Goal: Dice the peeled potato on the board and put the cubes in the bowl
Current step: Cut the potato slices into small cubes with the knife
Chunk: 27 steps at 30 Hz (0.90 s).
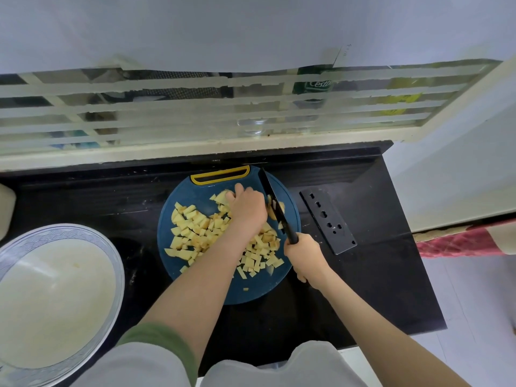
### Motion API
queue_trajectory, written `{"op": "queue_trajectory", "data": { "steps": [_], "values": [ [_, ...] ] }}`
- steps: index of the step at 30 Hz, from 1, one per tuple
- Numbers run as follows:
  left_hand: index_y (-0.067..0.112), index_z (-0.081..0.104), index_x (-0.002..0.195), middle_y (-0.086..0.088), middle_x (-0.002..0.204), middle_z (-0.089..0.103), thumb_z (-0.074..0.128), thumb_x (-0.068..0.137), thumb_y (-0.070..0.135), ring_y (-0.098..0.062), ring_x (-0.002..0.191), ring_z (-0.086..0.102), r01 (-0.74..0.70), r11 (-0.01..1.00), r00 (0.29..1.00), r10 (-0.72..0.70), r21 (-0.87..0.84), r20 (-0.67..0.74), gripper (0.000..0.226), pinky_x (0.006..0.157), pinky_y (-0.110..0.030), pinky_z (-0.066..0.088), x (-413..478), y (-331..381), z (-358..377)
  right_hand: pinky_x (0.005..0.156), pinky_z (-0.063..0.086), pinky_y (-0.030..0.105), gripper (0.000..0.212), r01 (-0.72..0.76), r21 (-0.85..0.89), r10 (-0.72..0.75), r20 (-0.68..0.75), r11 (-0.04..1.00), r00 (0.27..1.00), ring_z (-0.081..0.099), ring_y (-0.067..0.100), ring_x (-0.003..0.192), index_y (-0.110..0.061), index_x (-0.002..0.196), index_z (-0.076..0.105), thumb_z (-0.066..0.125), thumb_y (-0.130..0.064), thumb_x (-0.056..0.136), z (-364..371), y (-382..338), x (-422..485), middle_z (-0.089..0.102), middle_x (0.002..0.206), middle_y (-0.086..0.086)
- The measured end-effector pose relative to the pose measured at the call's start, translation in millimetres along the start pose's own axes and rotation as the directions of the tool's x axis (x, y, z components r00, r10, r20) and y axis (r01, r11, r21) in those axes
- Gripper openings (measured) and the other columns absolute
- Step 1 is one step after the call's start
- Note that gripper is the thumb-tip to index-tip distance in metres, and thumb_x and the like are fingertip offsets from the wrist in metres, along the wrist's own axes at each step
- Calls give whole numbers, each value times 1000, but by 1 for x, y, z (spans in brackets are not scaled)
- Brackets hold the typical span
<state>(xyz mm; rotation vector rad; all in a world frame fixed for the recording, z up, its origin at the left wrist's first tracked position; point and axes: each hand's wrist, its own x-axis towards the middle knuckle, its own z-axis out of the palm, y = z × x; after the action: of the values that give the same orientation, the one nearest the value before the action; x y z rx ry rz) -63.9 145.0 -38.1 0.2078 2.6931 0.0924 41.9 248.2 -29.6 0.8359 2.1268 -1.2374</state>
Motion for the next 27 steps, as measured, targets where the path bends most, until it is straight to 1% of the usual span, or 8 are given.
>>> {"op": "queue_trajectory", "data": {
  "steps": [3,6,12,16,18,21,24,27],
  "values": [
    [18,65,109,-3,114,51,65,85,20,-27,118,32,36,999,999,-36,-19,-29,24,96,-41,26,0,-2,2,45,38,26,18,-10,-45,10,7,999,1000,43,16,53,-11,83,53,41,-11,98,1,1,2,48,68,4],
    [17,66,107,-3,117,50,63,86,17,-27,119,32,45,998,998,-47,-37,-32,22,97,-41,26,2,-2,3,48,43,28,15,-21,-105,21,-3,994,1000,48,18,60,-9,87,53,41,-10,97,0,1,5,51,73,7],
    [18,64,113,-2,119,49,61,87,14,-25,119,33,21,1000,999,-22,-3,-44,26,97,-40,26,1,1,1,58,52,33,18,-60,-174,56,-29,983,998,59,23,70,-15,78,48,45,-8,95,4,-1,12,55,79,8],
    [18,64,114,-1,119,50,60,88,15,-24,119,33,0,1000,998,1,18,-58,26,95,-39,27,0,1,0,46,43,27,20,-25,-121,22,-28,992,999,51,18,59,-12,76,48,43,-7,95,7,-18,20,51,72,6],
    [18,64,114,0,118,50,62,87,18,-24,118,33,7,1000,999,-6,14,-52,27,94,-38,27,-1,1,0,47,36,25,20,-1,-40,0,-12,999,1000,44,17,55,-11,76,48,42,-7,94,7,-22,21,47,68,5],
    [21,64,113,1,114,51,61,89,24,-24,117,33,1,1000,999,-1,4,-43,25,93,-39,26,-3,2,-2,47,32,26,22,32,-6,-32,-17,999,999,39,15,51,-12,73,48,44,-12,95,-6,-16,12,45,65,3],
    [18,58,116,-1,116,54,52,91,28,-26,120,33,-11,999,1000,11,-52,0,28,95,-41,25,-9,6,-5,46,30,26,20,39,-18,-39,-31,999,999,36,15,47,-10,77,50,44,-14,95,-26,-6,6,44,62,3],
    [14,45,128,-6,119,57,45,89,35,-28,124,34,19,990,1000,-22,-139,-22,43,98,-44,24,-16,18,-10,42,32,26,16,-9,-17,9,-29,1000,1000,38,19,47,-7,87,56,44,-13,95,-43,1,5,47,65,8]
  ]
}}
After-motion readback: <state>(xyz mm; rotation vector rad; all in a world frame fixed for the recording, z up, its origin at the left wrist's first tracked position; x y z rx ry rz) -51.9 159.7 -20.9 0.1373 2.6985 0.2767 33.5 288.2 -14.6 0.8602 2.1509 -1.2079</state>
